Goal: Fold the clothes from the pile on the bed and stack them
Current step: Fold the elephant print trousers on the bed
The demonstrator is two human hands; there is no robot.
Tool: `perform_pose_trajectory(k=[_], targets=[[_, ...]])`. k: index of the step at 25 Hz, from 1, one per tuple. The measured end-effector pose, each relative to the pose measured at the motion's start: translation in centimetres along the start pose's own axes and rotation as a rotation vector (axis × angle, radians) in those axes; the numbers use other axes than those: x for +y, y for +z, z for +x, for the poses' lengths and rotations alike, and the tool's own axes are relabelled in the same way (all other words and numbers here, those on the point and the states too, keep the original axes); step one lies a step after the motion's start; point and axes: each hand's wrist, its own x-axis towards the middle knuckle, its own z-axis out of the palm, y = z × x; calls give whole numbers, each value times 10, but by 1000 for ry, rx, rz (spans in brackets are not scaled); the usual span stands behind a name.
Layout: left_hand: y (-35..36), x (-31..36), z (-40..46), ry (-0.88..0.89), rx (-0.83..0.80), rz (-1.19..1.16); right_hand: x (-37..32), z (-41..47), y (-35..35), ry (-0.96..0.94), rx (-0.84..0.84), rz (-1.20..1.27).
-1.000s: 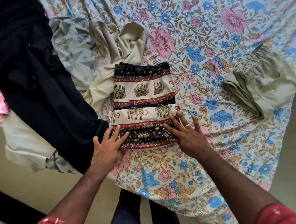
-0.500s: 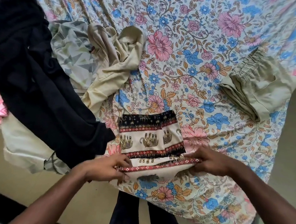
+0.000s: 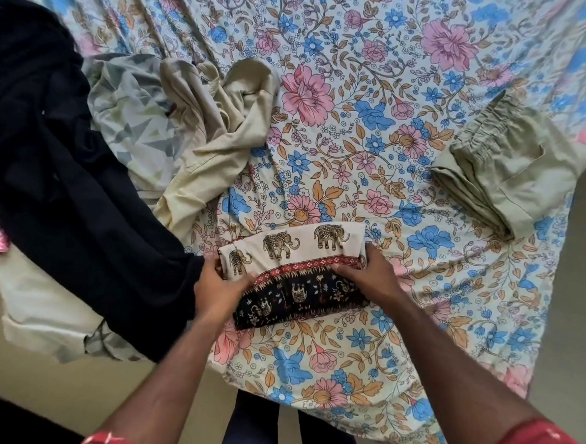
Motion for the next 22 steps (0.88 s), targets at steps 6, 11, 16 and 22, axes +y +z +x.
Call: perform_pose_trajectory(k=[6,11,16,22], targets=[[27,-6,-9,-235,-8,-216,-1,-13,18,95,8,135],[12,-2,-3,-225,-222,-197,-6,-29,-2,167,-239,339],[19,-2,-18,28,-57,11,-5,-57,-34,221,-358,474],[98,63,-48,134,-285,-275,-56,-78,-163,88,-258,470]])
